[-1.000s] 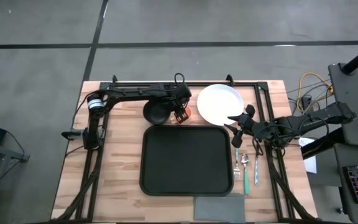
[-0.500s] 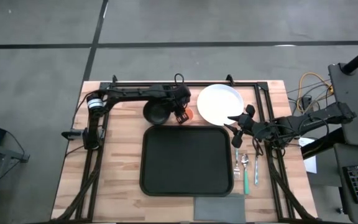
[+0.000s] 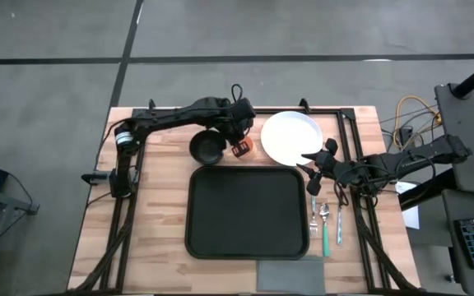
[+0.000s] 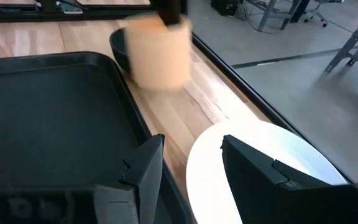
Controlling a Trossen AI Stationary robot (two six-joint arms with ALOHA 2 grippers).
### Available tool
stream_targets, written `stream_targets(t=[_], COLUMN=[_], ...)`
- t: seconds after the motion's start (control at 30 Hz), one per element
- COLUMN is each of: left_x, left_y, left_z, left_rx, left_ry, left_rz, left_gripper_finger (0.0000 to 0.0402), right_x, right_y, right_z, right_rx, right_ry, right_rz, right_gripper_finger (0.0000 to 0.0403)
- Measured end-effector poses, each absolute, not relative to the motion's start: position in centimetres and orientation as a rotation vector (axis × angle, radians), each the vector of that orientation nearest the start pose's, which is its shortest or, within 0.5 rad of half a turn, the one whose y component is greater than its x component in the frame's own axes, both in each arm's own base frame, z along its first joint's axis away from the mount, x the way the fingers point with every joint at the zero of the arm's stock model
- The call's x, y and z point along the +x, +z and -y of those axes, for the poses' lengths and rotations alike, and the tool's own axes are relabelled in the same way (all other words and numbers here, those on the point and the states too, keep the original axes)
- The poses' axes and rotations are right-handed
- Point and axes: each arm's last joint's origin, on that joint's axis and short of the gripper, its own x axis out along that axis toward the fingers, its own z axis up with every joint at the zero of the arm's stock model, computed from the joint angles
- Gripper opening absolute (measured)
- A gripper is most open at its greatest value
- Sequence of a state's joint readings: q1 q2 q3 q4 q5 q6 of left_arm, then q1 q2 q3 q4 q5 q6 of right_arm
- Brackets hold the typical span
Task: Set up tray
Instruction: Put the yellow cup on the black tray
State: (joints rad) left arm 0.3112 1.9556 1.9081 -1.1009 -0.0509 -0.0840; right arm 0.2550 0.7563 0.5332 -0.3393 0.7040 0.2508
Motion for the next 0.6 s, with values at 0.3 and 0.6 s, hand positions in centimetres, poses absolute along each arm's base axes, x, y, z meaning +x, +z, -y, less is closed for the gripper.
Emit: stream_targets(t=[0.3, 0.6], left_x=[37.2, 33.6], left_y=[33.3, 30.1], left_z=[-6.8, -4.8], left_rx=[-0.18, -0.198], left_ry=[0.267, 0.262], left_rz=[-1.321, -1.243], left_gripper_finger=[0.0001, 0.0], right_x=[15.5, 15.5], right_y=[23.3, 23.3], right_z=[-2.1, -2.1], right_rx=[-0.029, 0.0], right_ry=[-0.489, -0.496], right_rz=[-0.466, -0.458], right_gripper_finger=[0.0155, 0.0155])
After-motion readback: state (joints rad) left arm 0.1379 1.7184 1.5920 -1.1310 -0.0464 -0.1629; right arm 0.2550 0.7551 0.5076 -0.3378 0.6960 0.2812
